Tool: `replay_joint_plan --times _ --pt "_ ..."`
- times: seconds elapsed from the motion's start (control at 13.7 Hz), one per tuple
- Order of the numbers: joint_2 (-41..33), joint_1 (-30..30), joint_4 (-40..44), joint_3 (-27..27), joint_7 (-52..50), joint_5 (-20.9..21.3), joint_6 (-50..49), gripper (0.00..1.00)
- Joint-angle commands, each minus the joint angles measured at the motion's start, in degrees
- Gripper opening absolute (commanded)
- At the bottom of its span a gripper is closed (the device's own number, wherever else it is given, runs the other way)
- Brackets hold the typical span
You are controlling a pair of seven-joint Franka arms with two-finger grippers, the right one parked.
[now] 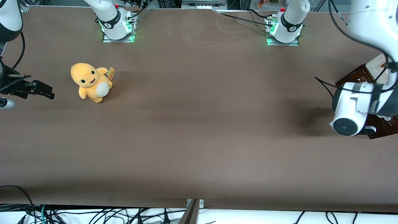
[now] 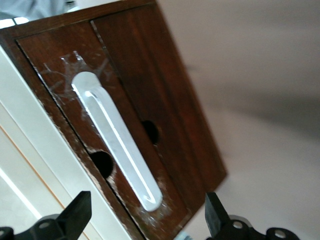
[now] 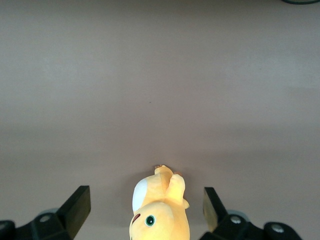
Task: Open lower drawer with left arm only
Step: 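Lower the left gripper toward the white handle of the lower drawer, then close the left gripper around the white bar handle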
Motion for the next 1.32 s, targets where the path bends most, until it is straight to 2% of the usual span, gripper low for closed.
replay_joint_plan --times 0.0,0.29,0.59,0.66,0.88,0.95,1.02,1.24 --pt "4.5 -0.2 0.7 0.0 -3.8 8.9 -2.9 1.00" --pt "7.6 1.3 0.9 0.0 -4.8 14.4 -3.0 1.00" --pt "9.7 2.7 1.1 0.3 -6.5 17.8 -3.0 0.91" --pt "10.4 2.7 1.1 0.3 -6.7 18.6 -3.0 0.84" --pt "11.5 2.8 1.3 0.3 -8.6 20.0 -3.0 0.42" --pt "12.0 2.7 1.3 0.3 -8.6 20.6 -3.0 0.31" --pt "12.3 2.4 1.5 0.2 -8.6 20.6 -3.0 0.28" --pt "12.4 0.5 1.9 0.1 -8.5 20.4 -3.0 0.25"
